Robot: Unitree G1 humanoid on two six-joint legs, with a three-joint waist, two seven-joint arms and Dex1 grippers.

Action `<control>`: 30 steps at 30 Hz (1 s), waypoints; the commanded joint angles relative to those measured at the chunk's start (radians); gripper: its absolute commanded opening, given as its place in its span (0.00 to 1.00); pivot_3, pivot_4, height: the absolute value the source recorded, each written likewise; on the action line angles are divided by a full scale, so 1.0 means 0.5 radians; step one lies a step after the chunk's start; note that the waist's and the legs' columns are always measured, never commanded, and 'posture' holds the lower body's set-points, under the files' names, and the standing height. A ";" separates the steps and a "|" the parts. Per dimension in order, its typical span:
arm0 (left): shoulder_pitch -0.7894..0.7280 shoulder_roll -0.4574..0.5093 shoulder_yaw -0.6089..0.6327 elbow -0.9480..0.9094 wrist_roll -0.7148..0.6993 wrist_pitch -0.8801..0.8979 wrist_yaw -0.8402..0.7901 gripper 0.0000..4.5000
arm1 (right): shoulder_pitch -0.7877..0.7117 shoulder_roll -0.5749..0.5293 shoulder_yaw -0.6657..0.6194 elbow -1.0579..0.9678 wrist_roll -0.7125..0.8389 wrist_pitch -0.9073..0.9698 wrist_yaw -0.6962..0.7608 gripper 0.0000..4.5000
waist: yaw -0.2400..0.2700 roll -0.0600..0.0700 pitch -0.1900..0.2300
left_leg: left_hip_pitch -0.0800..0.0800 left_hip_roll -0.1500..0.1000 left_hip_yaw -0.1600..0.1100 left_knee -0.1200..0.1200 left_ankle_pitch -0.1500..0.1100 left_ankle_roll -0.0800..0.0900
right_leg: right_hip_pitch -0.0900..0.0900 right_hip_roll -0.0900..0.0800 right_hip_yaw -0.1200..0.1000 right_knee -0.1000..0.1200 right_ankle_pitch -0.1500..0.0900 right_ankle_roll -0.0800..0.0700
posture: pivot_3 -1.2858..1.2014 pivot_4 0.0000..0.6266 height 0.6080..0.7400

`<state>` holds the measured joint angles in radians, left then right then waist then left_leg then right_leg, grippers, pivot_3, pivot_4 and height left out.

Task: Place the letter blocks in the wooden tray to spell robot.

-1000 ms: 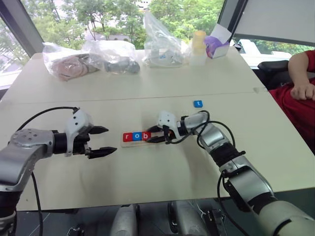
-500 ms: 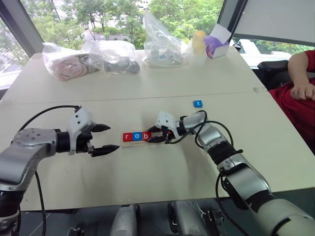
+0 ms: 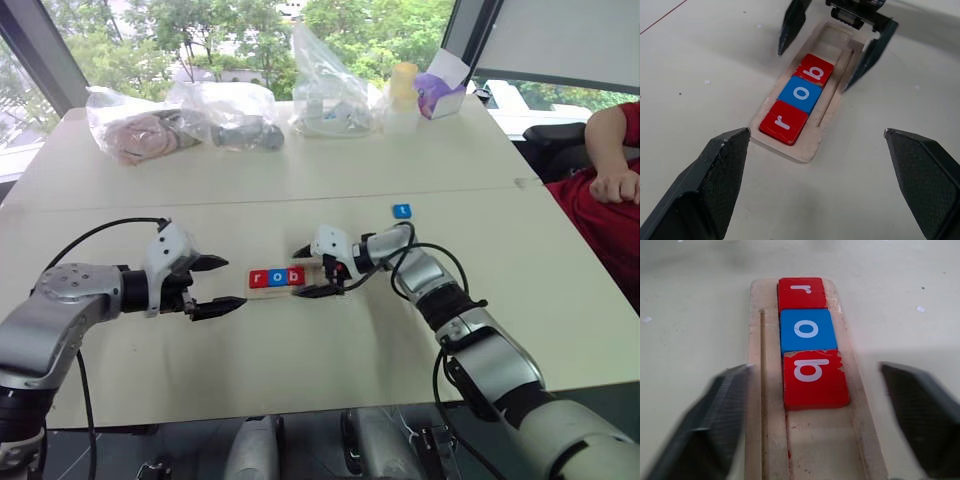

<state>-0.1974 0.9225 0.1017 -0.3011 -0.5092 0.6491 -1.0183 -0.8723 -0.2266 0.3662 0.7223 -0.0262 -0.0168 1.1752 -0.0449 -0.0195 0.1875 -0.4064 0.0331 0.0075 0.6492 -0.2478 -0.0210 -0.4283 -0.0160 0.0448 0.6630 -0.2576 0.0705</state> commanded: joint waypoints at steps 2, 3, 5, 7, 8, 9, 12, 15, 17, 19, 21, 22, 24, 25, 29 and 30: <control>-0.016 -0.005 0.019 -0.059 -0.002 -0.017 0.019 1.00 | -0.043 -0.010 -0.058 -0.048 0.014 -0.011 -0.019 0.99 | 0.000 0.000 0.000 | 0.000 0.000 0.000 0.000 0.000 0.000 | 0.000 0.000 0.000 0.000 0.000 0.000 | 0.52 0.24 1.00; -0.017 -0.006 0.018 -0.063 -0.002 -0.017 0.022 1.00 | -0.042 -0.020 -0.080 -0.073 0.030 0.009 -0.031 0.99 | 0.000 0.000 0.000 | 0.000 0.000 0.000 0.000 0.000 0.000 | 0.000 0.000 0.000 0.000 0.000 0.000 | 0.52 0.24 1.00; -0.026 -0.014 0.027 -0.085 -0.016 -0.011 0.035 1.00 | -0.036 -0.052 -0.163 -0.152 0.089 0.091 -0.072 0.99 | 0.001 0.000 0.000 | 0.000 0.000 0.000 0.000 0.000 0.000 | 0.000 0.000 0.000 0.000 0.000 0.000 | 0.52 0.24 1.00; -0.051 -0.042 0.057 -0.132 -0.067 0.013 0.066 1.00 | -0.004 -0.120 -0.328 -0.313 0.187 0.271 -0.177 0.99 | 0.006 0.000 0.000 | 0.000 0.000 -0.001 0.000 0.000 0.000 | 0.000 -0.001 0.000 0.000 0.000 0.000 | 0.52 0.24 1.00; -0.068 -0.063 0.072 -0.159 -0.100 0.031 0.083 1.00 | 0.029 -0.164 -0.425 -0.420 0.237 0.390 -0.252 0.99 | 0.013 0.000 0.000 | -0.001 0.000 -0.002 0.000 0.000 0.000 | 0.000 -0.002 0.000 0.000 0.000 0.000 | 0.52 0.24 1.00; -0.076 -0.075 0.084 -0.178 -0.122 0.045 0.094 1.00 | 0.058 -0.191 -0.482 -0.506 0.266 0.479 -0.304 0.99 | 0.019 0.000 0.000 | -0.002 0.000 -0.004 0.001 0.000 0.000 | 0.000 -0.004 -0.001 0.000 0.000 0.000 | 0.52 0.24 1.00; -0.178 -0.186 0.057 -0.223 -0.175 0.058 0.175 1.00 | 0.262 -0.279 -0.760 -0.940 0.382 0.901 -0.618 0.99 | 0.048 -0.001 -0.001 | -0.003 -0.002 -0.008 0.000 0.000 0.000 | 0.000 -0.007 -0.001 0.000 0.000 0.001 | 0.52 0.24 1.00; -0.288 -0.288 -0.047 -0.210 -0.174 0.056 0.198 1.00 | 0.500 -0.293 -0.954 -1.392 0.470 1.288 -0.898 0.99 | 0.058 -0.002 -0.001 | -0.003 -0.004 -0.006 0.000 0.000 0.000 | 0.001 -0.006 -0.001 -0.001 0.000 0.001 | 0.52 0.24 1.00; -0.357 -0.354 -0.141 -0.167 -0.135 0.032 0.192 1.00 | 0.640 -0.278 -1.006 -1.615 0.457 1.464 -1.083 0.99 | 0.056 -0.001 -0.001 | -0.003 -0.004 -0.004 0.000 0.000 0.000 | 0.001 -0.004 -0.001 -0.001 0.000 0.001 | 0.52 0.24 1.00; -0.446 -0.436 -0.267 -0.082 -0.075 -0.025 0.160 1.00 | 0.789 -0.212 -1.032 -1.808 0.426 1.614 -1.286 0.99 | 0.047 -0.001 -0.001 | -0.001 -0.003 -0.001 0.000 0.000 0.000 | 0.000 0.000 0.002 -0.001 0.000 0.001 | 0.52 0.24 1.00; -0.530 -0.508 -0.366 0.001 -0.028 -0.084 0.121 1.00 | 0.915 -0.155 -1.004 -1.927 0.382 1.683 -1.439 0.99 | 0.043 -0.001 -0.002 | 0.000 -0.002 -0.001 0.000 0.000 0.000 | 0.000 0.003 0.003 0.000 0.000 0.000 | 0.52 0.24 1.00; -0.583 -0.560 -0.409 0.056 -0.005 -0.123 0.108 1.00 | 0.958 -0.128 -0.982 -1.959 0.355 1.713 -1.510 0.99 | 0.042 -0.001 -0.002 | 0.000 -0.002 -0.001 0.000 0.000 0.000 | 0.000 0.005 0.004 0.000 0.000 0.000 | 0.52 0.24 1.00; -0.682 -0.663 -0.480 0.169 0.020 -0.183 0.064 1.00 | 1.012 -0.053 -0.945 -1.990 0.318 1.759 -1.650 0.99 | 0.042 -0.001 -0.002 | 0.000 -0.002 -0.001 0.000 0.000 0.000 | 0.000 0.005 0.004 0.000 0.000 0.000 | 0.52 0.24 1.00; -0.714 -0.689 -0.523 0.217 0.059 -0.221 0.038 1.00 | 1.035 -0.023 -0.917 -2.006 0.306 1.778 -1.696 0.99 | 0.041 -0.001 -0.002 | 0.000 -0.002 -0.001 0.001 0.001 -0.001 | 0.000 0.006 0.004 0.000 0.000 0.000 | 0.52 0.24 1.00; -0.765 -0.727 -0.616 0.348 0.167 -0.329 -0.037 1.00 | 1.061 0.030 -0.839 -1.990 0.274 1.788 -1.807 0.99 | 0.020 -0.001 -0.002 | 0.000 -0.002 0.001 0.001 0.001 -0.001 | 0.000 0.006 0.006 0.000 0.000 0.000 | 0.52 0.24 1.00; -0.769 -0.739 -0.634 0.377 0.192 -0.353 -0.045 1.00 | 1.061 0.038 -0.812 -1.945 0.249 1.767 -1.842 0.99 | 0.016 -0.001 -0.002 | 0.000 -0.002 0.000 0.000 0.000 -0.001 | 0.000 0.006 0.006 0.000 0.000 0.000 | 0.52 0.24 1.00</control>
<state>-0.5646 0.5594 -0.2086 -0.1175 -0.4350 0.5089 -1.0259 -0.3395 -0.2140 -0.0495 -0.2343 0.1192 0.8853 0.2849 -0.0367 -0.0200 0.1867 -0.4066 0.0322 0.0075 0.6494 -0.2475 -0.0213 -0.4284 -0.0132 0.0478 0.6628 -0.2577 0.0707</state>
